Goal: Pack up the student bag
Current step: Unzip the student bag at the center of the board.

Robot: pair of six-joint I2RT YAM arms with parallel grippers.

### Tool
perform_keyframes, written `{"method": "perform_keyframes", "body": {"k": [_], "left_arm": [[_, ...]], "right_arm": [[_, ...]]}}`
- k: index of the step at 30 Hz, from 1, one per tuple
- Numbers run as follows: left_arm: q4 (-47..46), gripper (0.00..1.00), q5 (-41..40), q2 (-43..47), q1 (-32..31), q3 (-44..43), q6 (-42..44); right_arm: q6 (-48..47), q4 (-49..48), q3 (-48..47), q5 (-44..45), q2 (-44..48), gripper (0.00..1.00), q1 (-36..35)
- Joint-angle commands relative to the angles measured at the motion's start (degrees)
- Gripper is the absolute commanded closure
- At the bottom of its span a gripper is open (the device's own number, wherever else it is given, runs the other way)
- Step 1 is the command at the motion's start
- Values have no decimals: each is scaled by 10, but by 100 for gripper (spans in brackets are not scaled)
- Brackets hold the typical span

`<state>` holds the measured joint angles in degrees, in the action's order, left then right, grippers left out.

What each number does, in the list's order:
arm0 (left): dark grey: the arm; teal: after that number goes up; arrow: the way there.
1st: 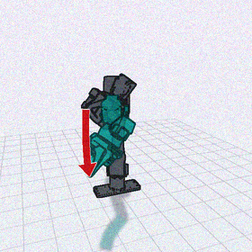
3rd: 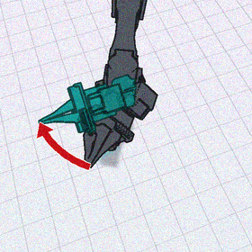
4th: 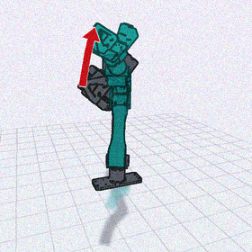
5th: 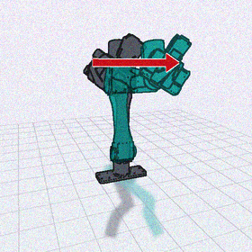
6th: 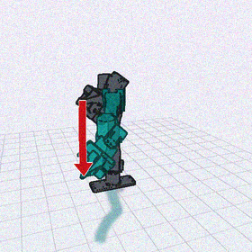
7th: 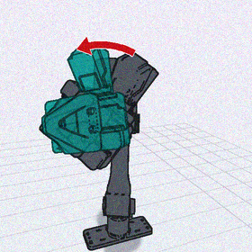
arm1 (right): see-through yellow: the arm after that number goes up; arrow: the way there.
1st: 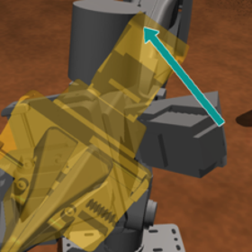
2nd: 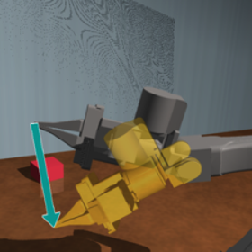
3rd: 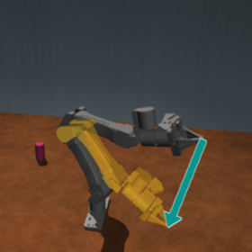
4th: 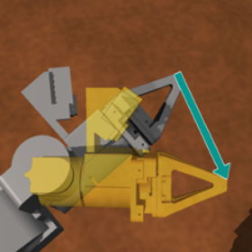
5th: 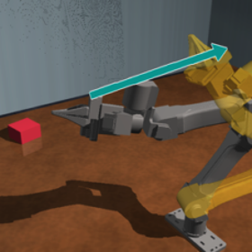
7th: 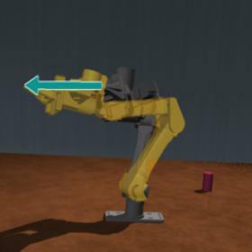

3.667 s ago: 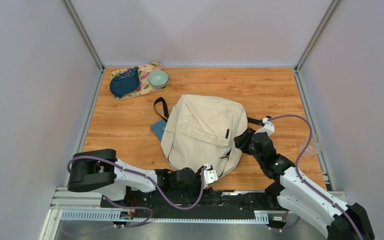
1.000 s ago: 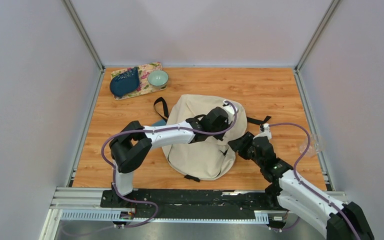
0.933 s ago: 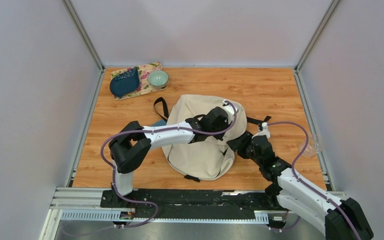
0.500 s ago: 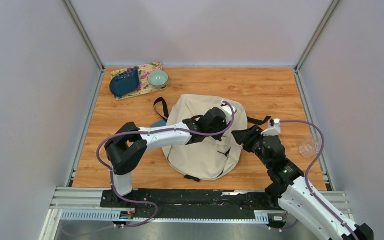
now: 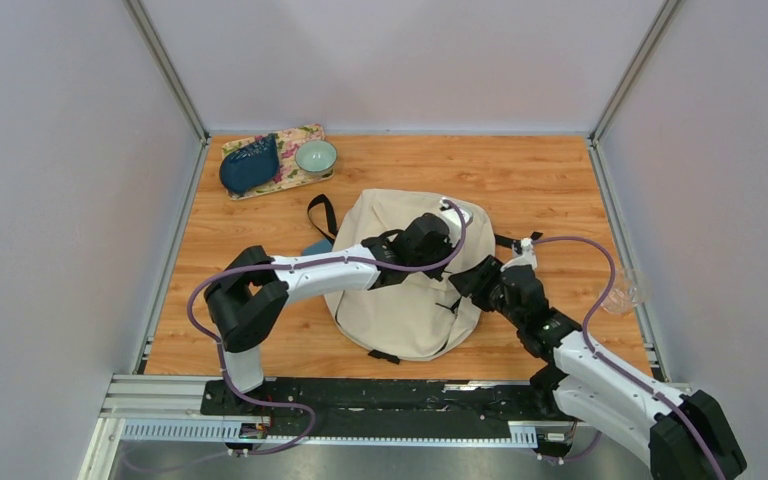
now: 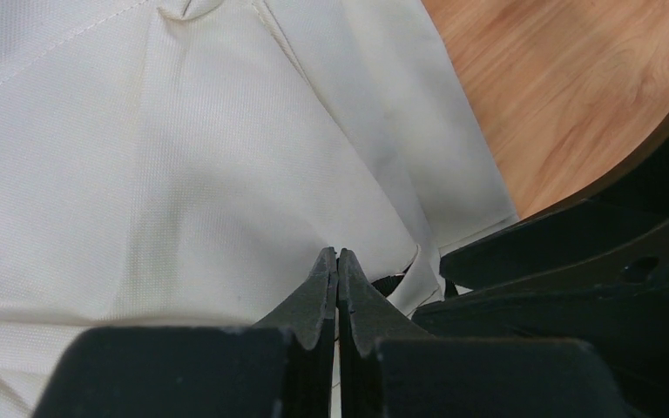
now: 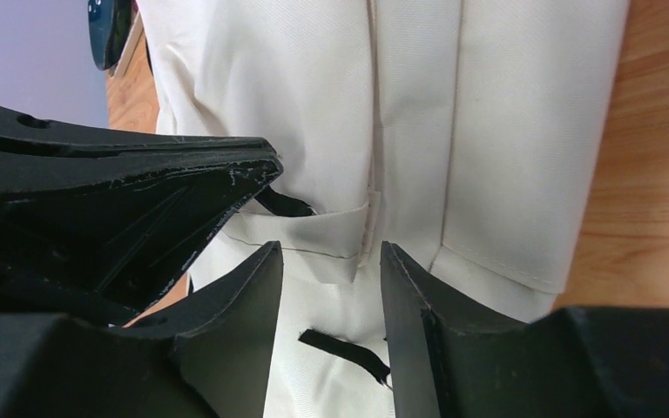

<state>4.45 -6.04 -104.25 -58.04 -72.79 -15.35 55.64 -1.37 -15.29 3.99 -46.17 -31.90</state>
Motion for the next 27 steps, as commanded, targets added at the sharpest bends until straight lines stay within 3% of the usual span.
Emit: {"method": "perform_keyframes", "body": {"k": [1,7,10,11,12,21,27], "left_arm": [[-16,100,9,29,4,3,-9],[-22,100,9,38,4,14,-10],[-23,100,9,44,5,17,-7],[-23,100,9,48,5,17,-6],[-23,100,8,49,6,20,-3],[-17,100,-68,105,26,91,35],[-30,100,-115,171,89,181,51]], "right_arm": [[10,-87,0,-26,-25,52,1],[15,-101,0,-28,-41,63,1],[15,-93,0,-21,-37,84,1],[15,-84,-1,-17,-33,96,2],[11,-78,-3,-8,-30,100,1],[-13,9,-2,32,19,100,22],[-27,32,4,11,23,100,57]]}}
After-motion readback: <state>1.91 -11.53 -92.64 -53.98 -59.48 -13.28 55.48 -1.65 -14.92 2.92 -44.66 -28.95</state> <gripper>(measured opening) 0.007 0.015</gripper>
